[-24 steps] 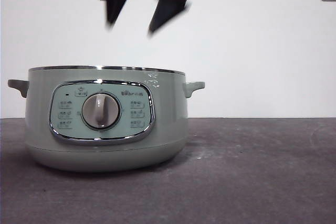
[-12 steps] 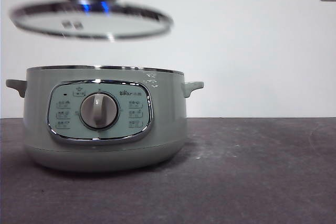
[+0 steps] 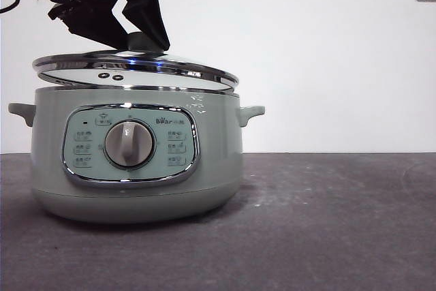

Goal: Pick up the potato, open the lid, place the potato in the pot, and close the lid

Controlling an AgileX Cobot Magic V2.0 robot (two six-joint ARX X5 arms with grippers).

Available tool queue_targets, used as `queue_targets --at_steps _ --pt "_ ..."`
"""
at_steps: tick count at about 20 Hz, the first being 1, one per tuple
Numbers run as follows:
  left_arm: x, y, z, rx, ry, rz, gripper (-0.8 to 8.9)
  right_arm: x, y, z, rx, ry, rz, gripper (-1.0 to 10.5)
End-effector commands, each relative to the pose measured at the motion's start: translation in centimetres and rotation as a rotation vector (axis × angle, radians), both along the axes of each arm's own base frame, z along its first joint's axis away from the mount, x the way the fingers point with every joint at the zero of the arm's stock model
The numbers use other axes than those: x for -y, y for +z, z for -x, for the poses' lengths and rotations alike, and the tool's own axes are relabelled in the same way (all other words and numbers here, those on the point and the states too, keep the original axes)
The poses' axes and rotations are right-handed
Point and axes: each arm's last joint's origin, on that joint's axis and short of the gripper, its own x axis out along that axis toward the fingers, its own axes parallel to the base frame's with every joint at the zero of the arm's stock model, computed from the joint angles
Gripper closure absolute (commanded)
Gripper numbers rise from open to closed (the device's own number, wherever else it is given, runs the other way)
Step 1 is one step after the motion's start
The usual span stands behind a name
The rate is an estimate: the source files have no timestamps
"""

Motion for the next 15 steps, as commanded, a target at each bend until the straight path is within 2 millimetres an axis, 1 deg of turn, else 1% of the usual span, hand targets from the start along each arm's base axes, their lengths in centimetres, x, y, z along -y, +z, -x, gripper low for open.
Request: queue_targets --at_steps 1,8,10,13,15 --pt "0.3 0.3 -0.3 0.023 0.001 0.020 8.22 -0.1 -0.1 -0.1 -0.009 -0.008 -0.001 4.8" --pt "0.9 -2.8 -1.3 -0.116 0.001 -0.060 8.22 -0.1 -0.1 -0.1 -0.010 -0.009 -0.001 4.8" --pt "0.9 -3.4 -1.5 -0.145 0.002 -0.078 8.21 -0.1 -0.2 -0.1 -0.017 -0.013 -0.004 4.8" --pt "0.8 -3.4 -1.7 -0.119 0.067 -0.116 8.14 0.0 -0.3 0.0 -0.034 -0.017 0.004 4.8" --pt "0.8 -3.3 -1.8 -0.104 0.072 -0.105 8.14 0.0 -0.3 0.0 -0.037 -0.019 0.005 4.8"
